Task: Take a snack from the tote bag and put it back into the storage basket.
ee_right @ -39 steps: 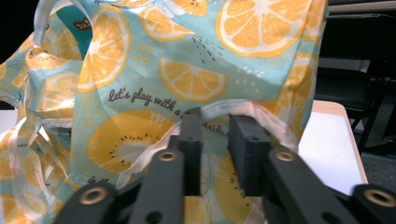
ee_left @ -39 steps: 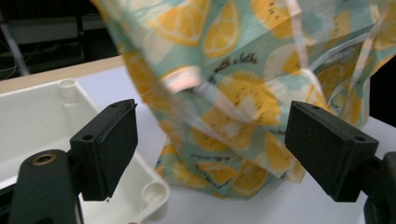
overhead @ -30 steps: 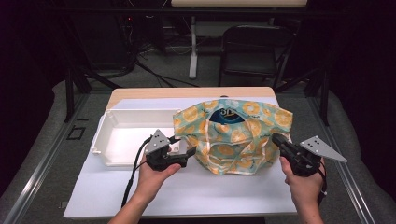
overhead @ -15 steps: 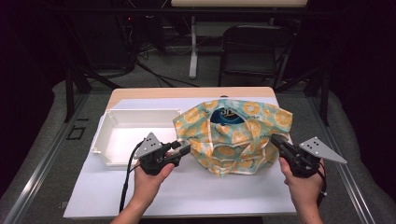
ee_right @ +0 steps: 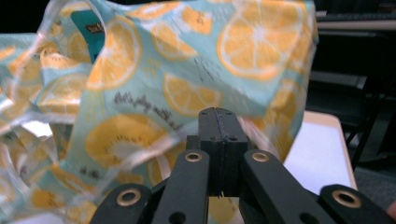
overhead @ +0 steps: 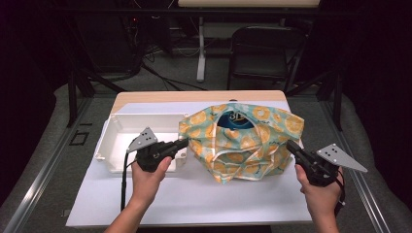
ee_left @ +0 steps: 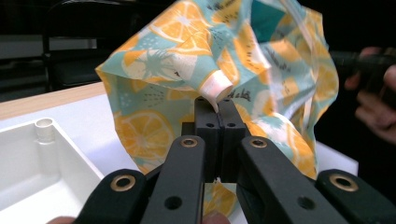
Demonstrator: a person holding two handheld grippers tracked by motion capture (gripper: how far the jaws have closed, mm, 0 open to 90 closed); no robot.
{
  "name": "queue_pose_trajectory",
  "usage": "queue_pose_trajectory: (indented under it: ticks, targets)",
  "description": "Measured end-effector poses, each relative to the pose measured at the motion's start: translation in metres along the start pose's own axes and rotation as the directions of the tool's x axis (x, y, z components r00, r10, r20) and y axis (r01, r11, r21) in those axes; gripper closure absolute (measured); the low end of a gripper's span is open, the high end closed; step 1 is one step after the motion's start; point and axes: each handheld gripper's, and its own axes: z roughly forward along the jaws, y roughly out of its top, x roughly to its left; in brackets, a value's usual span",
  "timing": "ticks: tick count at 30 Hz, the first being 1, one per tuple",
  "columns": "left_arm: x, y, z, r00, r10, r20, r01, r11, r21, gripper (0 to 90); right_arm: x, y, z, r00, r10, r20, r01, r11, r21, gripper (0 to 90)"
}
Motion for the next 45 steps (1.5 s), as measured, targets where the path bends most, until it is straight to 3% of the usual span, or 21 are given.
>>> queue_pose_trajectory:
  ticks: [2, 4, 5, 7, 9, 10, 11, 13, 15, 17, 18, 19, 22, 26, 29, 31, 34, 37, 41, 44, 45]
  targets:
    - [-0.002, 0.000, 0.002, 1.0000, 0.003, -0.007, -0.003, 1.0000, 0.000, 90.0, 0.002, -0.007, -0.004, 0.9977, 0.034, -0.059, -0.033, 0.999, 0.013, 87.5]
    - [-0.004, 0.000, 0.004, 1.0000, 0.006, -0.003, -0.006, 1.0000, 0.006, 90.0, 0.011, -0.016, -0.007, 0.9931, 0.035, -0.112, -0.031, 0.999, 0.035, 79.6]
    - [-0.006, -0.001, 0.006, 0.9998, -0.001, -0.022, 0.001, 1.0000, -0.008, 90.0, 0.016, -0.020, -0.008, 0.9902, 0.035, -0.135, -0.028, 0.998, 0.049, 76.3]
    - [-0.007, -0.001, 0.008, 0.9999, 0.010, 0.003, -0.010, 0.9999, 0.007, 89.9, 0.025, -0.026, -0.006, 0.9815, 0.032, -0.189, -0.019, 0.998, 0.068, 68.5]
    - [-0.009, -0.002, 0.010, 0.9999, 0.014, 0.009, -0.014, 0.9998, 0.010, 89.8, 0.036, -0.030, 0.001, 0.9787, 0.006, -0.205, 0.012, 0.996, 0.085, 54.4]
    - [-0.009, -0.002, 0.010, 0.9999, 0.014, 0.009, -0.014, 0.9998, 0.010, 89.7, 0.036, -0.030, 0.001, 0.9787, 0.006, -0.205, 0.012, 0.996, 0.085, 54.4]
    - [-0.011, -0.005, 0.011, 0.9997, 0.025, 0.004, -0.025, 0.9995, 0.020, 89.5, 0.045, -0.031, 0.010, 0.9790, -0.011, -0.204, 0.030, 0.995, 0.090, 42.7]
    - [-0.011, -0.006, 0.010, 0.9997, 0.026, 0.003, -0.026, 0.9994, 0.024, 89.2, 0.051, -0.030, 0.017, 0.9777, -0.007, -0.210, 0.028, 0.995, 0.094, 35.4]
    - [-0.010, -0.009, 0.008, 0.9997, 0.026, 0.001, -0.026, 0.9993, 0.028, 88.9, 0.054, -0.028, 0.021, 0.9781, -0.004, -0.208, 0.024, 0.995, 0.094, 35.7]
    - [-0.006, -0.013, 0.005, 0.9999, 0.012, -0.002, -0.011, 0.9994, 0.033, 88.7, 0.059, -0.026, 0.026, 0.9860, -0.019, -0.166, 0.035, 0.995, 0.097, 53.1]
    - [-0.006, -0.013, 0.005, 0.9999, 0.012, -0.002, -0.011, 0.9994, 0.033, 88.3, 0.059, -0.026, 0.026, 0.9860, -0.019, -0.166, 0.035, 0.995, 0.097, 53.1]
    - [-0.004, -0.015, 0.003, 1.0000, 0.004, -0.002, -0.003, 0.9995, 0.032, 87.9, 0.060, -0.026, 0.029, 0.9880, -0.018, -0.153, 0.036, 0.993, 0.116, 74.1]
    - [-0.005, -0.015, 0.000, 0.9999, 0.014, 0.003, -0.014, 0.9992, 0.038, 86.9, 0.060, -0.023, 0.025, 0.9864, -0.036, -0.160, 0.051, 0.994, 0.094, 88.5]
    - [-0.005, -0.013, -0.006, 0.9996, 0.027, -0.006, -0.027, 0.9991, 0.033, 84.2, 0.058, -0.011, 0.013, 0.9822, -0.035, -0.185, 0.044, 0.998, 0.046, 90.0]
    - [-0.003, -0.012, -0.010, 0.9999, 0.013, -0.008, -0.013, 0.9998, 0.016, 70.9, 0.054, -0.002, 0.008, 0.9826, -0.045, -0.180, 0.048, 0.999, 0.017, 90.0]
    - [-0.003, -0.011, -0.012, 0.9981, 0.007, -0.062, -0.006, 0.9999, 0.009, 56.1, 0.052, 0.004, 0.008, 0.9835, -0.044, -0.175, 0.045, 0.999, 0.000, 90.0]
    - [-0.003, -0.010, -0.015, 0.9968, 0.026, -0.075, -0.026, 0.9997, 0.000, 47.7, 0.050, 0.012, 0.011, 0.9824, -0.056, -0.178, 0.055, 0.998, -0.015, 90.0]
    - [-0.006, -0.008, -0.014, 0.9917, 0.075, -0.105, -0.073, 0.9971, 0.020, 42.5, 0.050, 0.023, 0.016, 0.9814, -0.067, -0.180, 0.061, 0.998, -0.034, 90.0]
    - [-0.010, -0.004, -0.008, 0.9872, 0.102, -0.122, -0.098, 0.9945, 0.037, 37.1, 0.050, 0.039, 0.023, 0.9797, -0.079, -0.184, 0.069, 0.996, -0.057, 90.0]
    - [-0.016, 0.007, 0.005, 0.9723, 0.162, -0.168, -0.156, 0.9865, 0.050, 33.7, 0.048, 0.049, 0.029, 0.9802, -0.076, -0.183, 0.066, 0.996, -0.060, 90.0]
    - [-0.016, 0.007, 0.005, 0.9723, 0.162, -0.168, -0.156, 0.9865, 0.050, 32.5, 0.047, 0.052, 0.030, 0.9797, -0.078, -0.185, 0.068, 0.996, -0.059, 90.0]
